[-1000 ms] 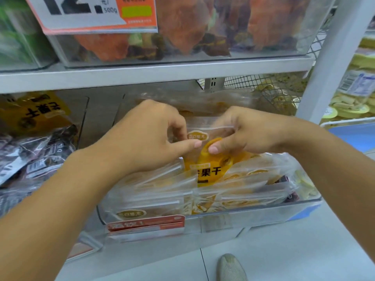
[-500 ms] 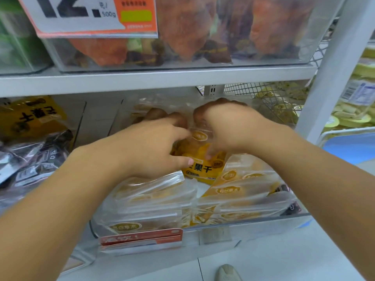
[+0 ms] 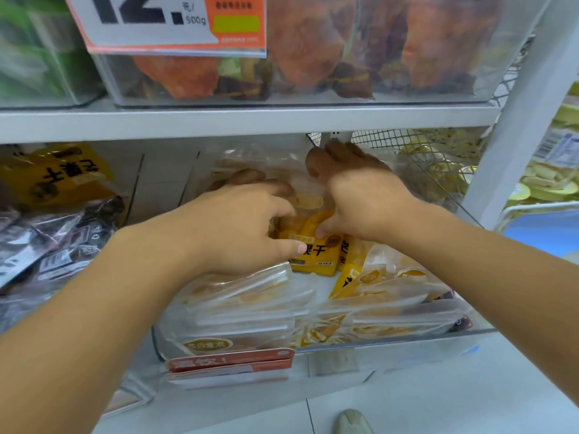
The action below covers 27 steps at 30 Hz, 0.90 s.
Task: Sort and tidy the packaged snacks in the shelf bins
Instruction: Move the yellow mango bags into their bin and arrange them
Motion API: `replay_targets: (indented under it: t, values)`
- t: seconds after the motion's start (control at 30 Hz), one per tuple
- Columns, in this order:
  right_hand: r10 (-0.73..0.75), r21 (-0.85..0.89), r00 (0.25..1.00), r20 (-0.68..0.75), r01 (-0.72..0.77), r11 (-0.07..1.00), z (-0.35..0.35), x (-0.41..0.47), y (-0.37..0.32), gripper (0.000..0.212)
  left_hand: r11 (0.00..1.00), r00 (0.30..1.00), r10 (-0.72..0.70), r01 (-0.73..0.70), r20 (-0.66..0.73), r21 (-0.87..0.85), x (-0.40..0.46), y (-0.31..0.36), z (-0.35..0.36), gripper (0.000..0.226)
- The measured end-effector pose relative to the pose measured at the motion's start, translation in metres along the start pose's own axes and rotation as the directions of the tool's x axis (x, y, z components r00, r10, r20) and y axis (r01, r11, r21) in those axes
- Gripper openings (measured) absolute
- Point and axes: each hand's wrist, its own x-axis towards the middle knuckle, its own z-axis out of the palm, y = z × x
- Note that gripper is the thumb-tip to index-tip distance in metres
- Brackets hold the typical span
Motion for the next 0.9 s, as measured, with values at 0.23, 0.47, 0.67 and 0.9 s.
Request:
replay_targets:
  t: [0.23,0.47,0.67,0.9]
  values:
    - [-0.021,-0.150,0.996,0.085,0.034,0.988,0.005,0.013,-0.001,0.109,0.999,0.995,0.014,-0.009,0.096,-0.053,-0.004,0.000,-0.004,0.070]
    - [-0.043,0.303,0.992,0.115,0.006,0.953,-0.032,-0.018,0.024,0.054,0.952,0.982,0.174,-0.186,-0.069,-0.243,-0.015,0.010,-0.006,0.053]
    - [0.001,0.584,0.977,0.215,-0.129,0.802,-0.054,-0.094,0.028,0.054,0.964,0.970,0.223,-0.234,-0.093,-0.124,-0.013,0.033,-0.002,0.063]
    - [-0.060,0.652,0.882,0.467,-0.297,0.698,-0.048,-0.101,0.055,0.034,0.988,0.994,0.104,-0.100,0.030,-0.116,-0.019,0.039,-0.006,0.103]
